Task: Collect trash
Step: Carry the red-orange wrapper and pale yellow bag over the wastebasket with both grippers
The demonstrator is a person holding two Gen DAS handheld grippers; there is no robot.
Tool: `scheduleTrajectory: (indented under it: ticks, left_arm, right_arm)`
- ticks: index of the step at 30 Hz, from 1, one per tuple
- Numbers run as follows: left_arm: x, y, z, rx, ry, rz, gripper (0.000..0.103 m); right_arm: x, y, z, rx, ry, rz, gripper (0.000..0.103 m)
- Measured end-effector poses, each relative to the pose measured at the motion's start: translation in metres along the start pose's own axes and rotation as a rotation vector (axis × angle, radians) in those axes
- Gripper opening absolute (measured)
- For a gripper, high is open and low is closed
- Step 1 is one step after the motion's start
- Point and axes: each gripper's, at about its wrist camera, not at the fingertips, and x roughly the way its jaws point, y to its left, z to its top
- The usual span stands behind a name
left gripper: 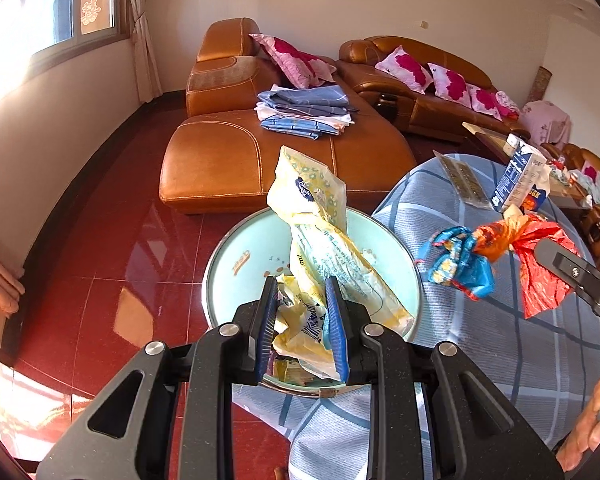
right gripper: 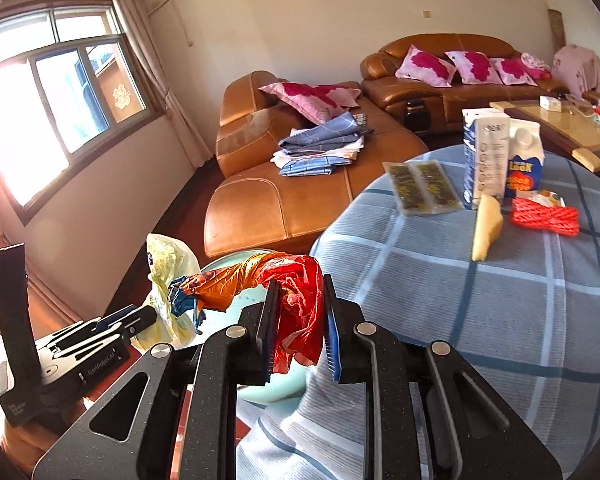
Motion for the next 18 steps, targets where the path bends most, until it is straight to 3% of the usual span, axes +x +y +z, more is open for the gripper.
scheduleTrajectory:
  ticks: [18]
  left_arm:
    - [0.034, 0.013, -0.001, -0.005, 0.061, 0.004, 0.024]
  right_arm:
    - [0.055, 0.038, -0.005, -0.068, 0.061, -0.056, 0.021]
